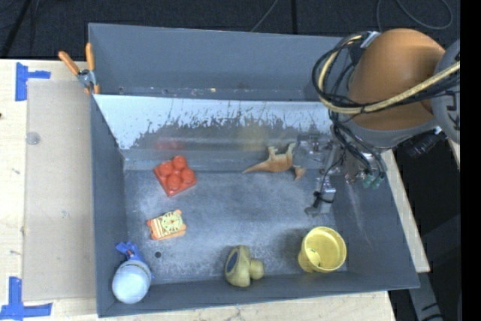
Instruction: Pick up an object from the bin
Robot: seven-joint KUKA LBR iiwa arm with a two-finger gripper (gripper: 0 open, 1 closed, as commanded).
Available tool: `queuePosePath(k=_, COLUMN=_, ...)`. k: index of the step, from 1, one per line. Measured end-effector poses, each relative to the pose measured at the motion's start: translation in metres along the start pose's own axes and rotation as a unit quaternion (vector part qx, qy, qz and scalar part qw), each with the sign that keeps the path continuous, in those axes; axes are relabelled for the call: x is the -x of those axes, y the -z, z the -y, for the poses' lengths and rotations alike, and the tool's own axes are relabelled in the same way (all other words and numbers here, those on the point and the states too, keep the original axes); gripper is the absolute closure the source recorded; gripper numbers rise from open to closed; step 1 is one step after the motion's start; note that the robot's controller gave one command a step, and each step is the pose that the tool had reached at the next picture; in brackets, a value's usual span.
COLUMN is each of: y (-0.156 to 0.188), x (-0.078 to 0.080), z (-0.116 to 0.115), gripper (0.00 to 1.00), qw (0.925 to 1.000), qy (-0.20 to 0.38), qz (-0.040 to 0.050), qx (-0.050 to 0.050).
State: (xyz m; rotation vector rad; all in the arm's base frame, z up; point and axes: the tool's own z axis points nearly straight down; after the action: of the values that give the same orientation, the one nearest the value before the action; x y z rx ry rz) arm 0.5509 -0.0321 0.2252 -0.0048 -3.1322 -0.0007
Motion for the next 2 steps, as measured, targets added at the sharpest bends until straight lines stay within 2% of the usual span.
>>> queuePosePath(k=1, y=0.005, x=0.001, z=0.000, gripper=0.00, qw=1.0000, qy=0.000, qz=0.0040, qx=0.000)
queuePosePath(k=2, y=-0.011, x=-0.012, z=-0.003, gripper=0.00, qw=0.9996, qy=0.026, qz=0.0075, qx=-0.001)
